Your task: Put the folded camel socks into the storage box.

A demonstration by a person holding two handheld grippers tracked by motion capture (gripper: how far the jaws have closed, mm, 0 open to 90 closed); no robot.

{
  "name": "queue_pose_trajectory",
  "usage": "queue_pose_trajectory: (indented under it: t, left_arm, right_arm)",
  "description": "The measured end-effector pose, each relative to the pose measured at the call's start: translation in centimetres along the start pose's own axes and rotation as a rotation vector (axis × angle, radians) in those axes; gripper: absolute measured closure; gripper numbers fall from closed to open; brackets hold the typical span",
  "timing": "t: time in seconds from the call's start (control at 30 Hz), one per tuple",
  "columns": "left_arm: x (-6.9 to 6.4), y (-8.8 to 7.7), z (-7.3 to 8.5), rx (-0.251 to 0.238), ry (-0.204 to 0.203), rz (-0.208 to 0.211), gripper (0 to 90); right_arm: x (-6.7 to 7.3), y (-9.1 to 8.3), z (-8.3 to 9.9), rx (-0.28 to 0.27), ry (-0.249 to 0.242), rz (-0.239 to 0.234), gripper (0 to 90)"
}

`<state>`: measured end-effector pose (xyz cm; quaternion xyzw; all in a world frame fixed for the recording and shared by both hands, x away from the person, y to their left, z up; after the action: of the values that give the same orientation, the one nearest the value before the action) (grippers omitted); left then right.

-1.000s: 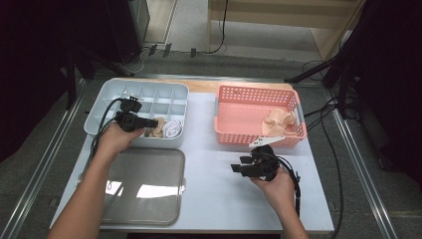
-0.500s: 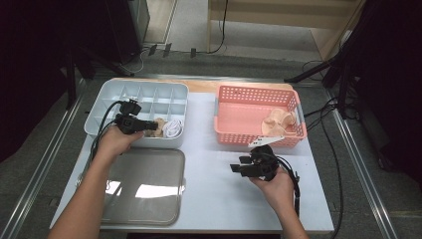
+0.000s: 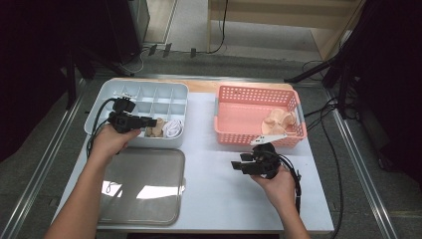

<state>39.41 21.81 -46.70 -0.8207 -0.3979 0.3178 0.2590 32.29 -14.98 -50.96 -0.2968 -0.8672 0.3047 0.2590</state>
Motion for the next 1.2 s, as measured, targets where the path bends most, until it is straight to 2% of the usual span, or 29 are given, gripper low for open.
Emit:
queue_pose_trajectory:
  t: [0.27,0.47,0.57,0.87,1.2]
  left_arm:
    - [-1.7,-1.5,0.2,-0.007,0.022,-0.009,50.2]
    - [-3.5,-2.1,0.5,-0.008,0.045,0.023,46.4]
    - [-4.4,-2.3,0.6,-0.008,0.07,0.039,44.7]
    - [-6.2,-1.8,1.2,-0.014,0.089,0.083,40.0]
    - [-7.4,-1.3,1.6,-0.003,0.119,0.09,37.7]
  right_arm:
    - [-0.2,-0.1,-0.8,-0.006,-0.012,0.006,49.8]
    - [-0.4,0.0,-1.4,-0.009,-0.019,0.005,49.8]
    - [-0.4,-0.1,-1.6,-0.01,-0.024,0.008,49.8]
    - [-1.1,-0.7,-2.1,-0.015,-0.02,0.029,50.2]
    - [-1.7,-2.0,-2.5,-0.032,-0.02,0.053,50.5]
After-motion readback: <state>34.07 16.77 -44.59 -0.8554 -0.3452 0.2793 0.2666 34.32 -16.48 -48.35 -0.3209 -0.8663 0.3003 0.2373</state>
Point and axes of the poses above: each handheld gripper's, and its own axes: y roughly forward along the jaws, z roughly out of its underside, x roughly to its left, the point moved 5 cm from there along y, roughly forward along the jaws, and after that the axes turned 2 degrees about -x, right-handed, at the moved point
